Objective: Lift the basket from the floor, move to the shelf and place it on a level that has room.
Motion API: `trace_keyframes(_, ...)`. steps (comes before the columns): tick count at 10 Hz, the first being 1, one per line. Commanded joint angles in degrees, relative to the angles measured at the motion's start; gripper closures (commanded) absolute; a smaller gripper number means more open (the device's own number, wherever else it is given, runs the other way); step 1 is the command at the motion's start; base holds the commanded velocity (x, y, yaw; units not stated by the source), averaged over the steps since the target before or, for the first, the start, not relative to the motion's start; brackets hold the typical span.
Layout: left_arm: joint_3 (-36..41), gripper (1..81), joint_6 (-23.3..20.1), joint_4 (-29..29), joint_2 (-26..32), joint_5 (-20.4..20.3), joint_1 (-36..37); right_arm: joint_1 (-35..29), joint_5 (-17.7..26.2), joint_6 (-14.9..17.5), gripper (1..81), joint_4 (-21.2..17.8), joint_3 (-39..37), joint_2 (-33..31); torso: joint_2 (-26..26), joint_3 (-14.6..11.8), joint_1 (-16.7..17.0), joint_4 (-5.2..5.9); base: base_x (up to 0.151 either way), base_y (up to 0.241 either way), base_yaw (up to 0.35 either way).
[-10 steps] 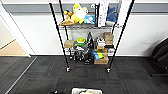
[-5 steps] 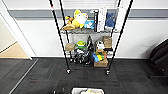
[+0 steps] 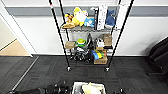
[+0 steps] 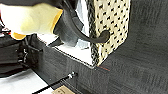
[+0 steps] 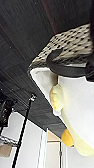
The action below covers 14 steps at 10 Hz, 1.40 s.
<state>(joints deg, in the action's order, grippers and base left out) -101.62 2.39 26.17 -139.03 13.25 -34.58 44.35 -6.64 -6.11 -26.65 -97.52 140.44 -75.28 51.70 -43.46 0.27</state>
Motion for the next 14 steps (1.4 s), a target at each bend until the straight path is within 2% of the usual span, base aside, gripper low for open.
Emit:
trace_keyframes(1,-1.8,81.1,0.4,5.9,1.2,2.7,10.5,-10.6,2.0,-2.6,81.1,-1.0,2.7,-1.7,5.5,0.0,3.5,0.00,0.000,0.000,0.000)
trace_keyframes(2,-1.9,81.1,0.5,6.1,1.2,3.4,11.2,-12.3,3.2,-2.9,81.1,-1.1,3.4,-2.0,7.7,-5.0,5.0,0.00,0.000,0.000,0.000)
trace_keyframes(5,2.2,81.1,0.4,7.0,3.6,3.4,11.2,-13.2,3.1,-3.7,81.1,-0.9,7.6,-5.1,12.3,-7.6,7.9,0.00,0.000,0.000,0.000)
trace_keyframes(12,10.8,81.1,0.5,9.9,8.0,3.4,14.4,-16.2,1.9,-4.7,81.1,-0.9,17.9,-10.9,25.6,-20.0,16.6,0.00,0.000,0.000,0.000)
trace_keyframes(13,13.0,81.1,0.4,10.0,8.8,3.1,14.8,-16.1,1.8,-4.7,81.1,-0.9,19.2,-11.4,27.4,-16.6,17.9,0.00,0.000,0.000,0.000)
trace_keyframes(14,14.5,81.1,0.5,10.1,9.4,2.9,15.1,-16.1,1.5,-4.7,81.1,-0.9,19.8,-11.6,29.1,-18.1,19.0,0.00,0.000,0.000,0.000)
